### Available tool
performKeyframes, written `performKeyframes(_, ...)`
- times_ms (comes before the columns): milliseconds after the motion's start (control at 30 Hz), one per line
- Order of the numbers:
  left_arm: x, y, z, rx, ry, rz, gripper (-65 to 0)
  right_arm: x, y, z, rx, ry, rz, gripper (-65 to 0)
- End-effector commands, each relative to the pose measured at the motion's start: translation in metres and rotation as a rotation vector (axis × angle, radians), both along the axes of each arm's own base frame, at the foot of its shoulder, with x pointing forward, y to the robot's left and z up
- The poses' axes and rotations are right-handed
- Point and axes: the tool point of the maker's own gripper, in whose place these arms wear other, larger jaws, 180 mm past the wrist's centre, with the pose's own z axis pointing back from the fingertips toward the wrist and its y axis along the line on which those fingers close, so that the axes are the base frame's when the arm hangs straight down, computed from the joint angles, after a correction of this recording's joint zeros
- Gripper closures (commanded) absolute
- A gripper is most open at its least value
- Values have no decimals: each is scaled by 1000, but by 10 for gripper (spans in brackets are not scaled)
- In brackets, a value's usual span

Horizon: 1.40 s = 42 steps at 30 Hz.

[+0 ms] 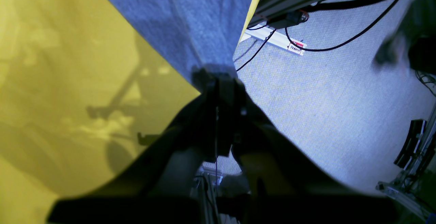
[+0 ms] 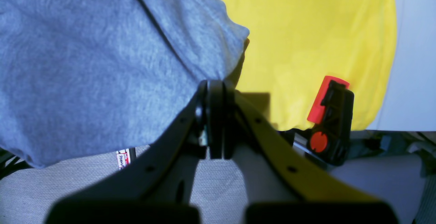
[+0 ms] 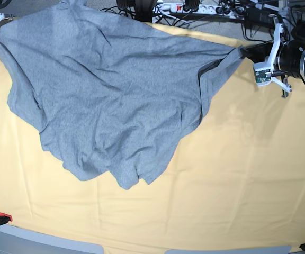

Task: Layout the t-shirt on the table in an organized manner, then fold the t-shirt properly
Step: 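Release the shirt with the left gripper and withdraw it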

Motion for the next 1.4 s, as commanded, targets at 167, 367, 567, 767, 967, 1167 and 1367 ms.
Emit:
performKeyframes(167, -5, -13, 11, -83, 21, -16, -356, 3, -3, 8, -22, -16, 5, -257)
performKeyframes(367, 3, -15, 17, -92, -8, -18, -375, 6, -3, 10, -22, -35, 8, -352)
performKeyframes(567, 53, -4, 25, -14, -230, 35, -337, 6, -3, 10, -22, -35, 11, -352)
performKeyframes(767, 116, -18, 42, -206, -413, 262, -337, 6, -2, 10, -22, -34, 16, -352)
performKeyframes(967, 167, -10, 26, -401, -358, 508, -337, 7, -2, 10, -19, -37, 15, -352)
performKeyframes(1167, 203, -2, -9, -568, -190, 686, -338, 12, -1, 13, -14, -74, 13, -352)
performKeyframes(1367, 220, -6, -34, -671, -53, 759, -338, 15, 1, 14, -2, -90, 18, -352)
